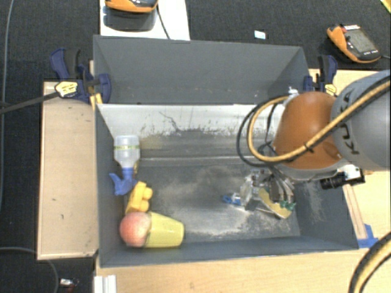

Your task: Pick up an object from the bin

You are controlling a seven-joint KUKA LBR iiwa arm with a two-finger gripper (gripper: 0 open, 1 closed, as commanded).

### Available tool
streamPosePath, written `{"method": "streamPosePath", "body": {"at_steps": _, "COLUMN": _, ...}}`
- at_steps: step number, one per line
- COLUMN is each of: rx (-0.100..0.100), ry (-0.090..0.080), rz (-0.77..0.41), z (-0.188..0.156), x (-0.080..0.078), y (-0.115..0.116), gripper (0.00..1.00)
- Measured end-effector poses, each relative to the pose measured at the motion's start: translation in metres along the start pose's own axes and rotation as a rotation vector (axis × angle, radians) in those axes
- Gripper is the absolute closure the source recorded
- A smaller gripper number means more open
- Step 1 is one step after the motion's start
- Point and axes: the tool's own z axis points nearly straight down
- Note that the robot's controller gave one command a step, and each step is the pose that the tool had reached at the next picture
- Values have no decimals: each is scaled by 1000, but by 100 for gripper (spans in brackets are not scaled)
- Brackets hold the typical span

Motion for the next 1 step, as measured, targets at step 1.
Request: {"method": "streamPosePath", "body": {"at_steps": 1, "rx": 0, "ry": -6, "rz": -210, "z": 42, "x": 2, "y": -13, "gripper": 100}}
